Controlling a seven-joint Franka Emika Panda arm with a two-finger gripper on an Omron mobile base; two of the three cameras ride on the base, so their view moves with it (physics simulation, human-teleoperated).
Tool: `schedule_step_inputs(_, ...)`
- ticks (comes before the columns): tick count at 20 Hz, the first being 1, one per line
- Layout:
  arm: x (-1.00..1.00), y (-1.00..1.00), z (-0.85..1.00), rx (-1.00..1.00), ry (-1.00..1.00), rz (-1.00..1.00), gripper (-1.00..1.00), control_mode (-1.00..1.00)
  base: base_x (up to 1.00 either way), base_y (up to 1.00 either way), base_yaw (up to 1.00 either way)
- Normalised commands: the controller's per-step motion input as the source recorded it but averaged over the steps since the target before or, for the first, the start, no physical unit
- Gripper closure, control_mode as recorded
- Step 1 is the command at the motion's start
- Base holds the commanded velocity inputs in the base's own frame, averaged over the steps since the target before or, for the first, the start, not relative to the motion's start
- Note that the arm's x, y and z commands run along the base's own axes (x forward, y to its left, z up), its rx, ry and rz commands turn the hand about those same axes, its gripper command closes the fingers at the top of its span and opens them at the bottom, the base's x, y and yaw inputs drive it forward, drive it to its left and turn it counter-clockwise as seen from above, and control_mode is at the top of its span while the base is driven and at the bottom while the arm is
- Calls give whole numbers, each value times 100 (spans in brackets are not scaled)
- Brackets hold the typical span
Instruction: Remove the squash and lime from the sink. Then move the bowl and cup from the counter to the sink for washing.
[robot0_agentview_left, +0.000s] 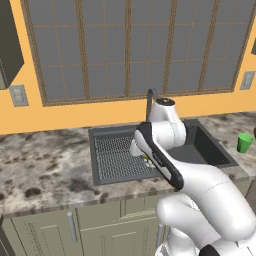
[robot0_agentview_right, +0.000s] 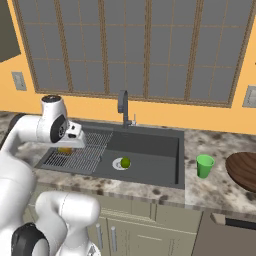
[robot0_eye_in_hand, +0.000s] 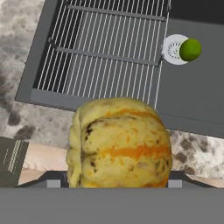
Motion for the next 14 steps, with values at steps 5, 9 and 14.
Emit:
schedule_step_inputs(5,17,75,0,-6,0,0,100,-100,0,0,0)
schedule_step_inputs(9,24,75,0,-1,0,1,100,-100,0,0,0)
schedule_step_inputs(14,27,73,0,0,0,2,100,-100,0,0,0)
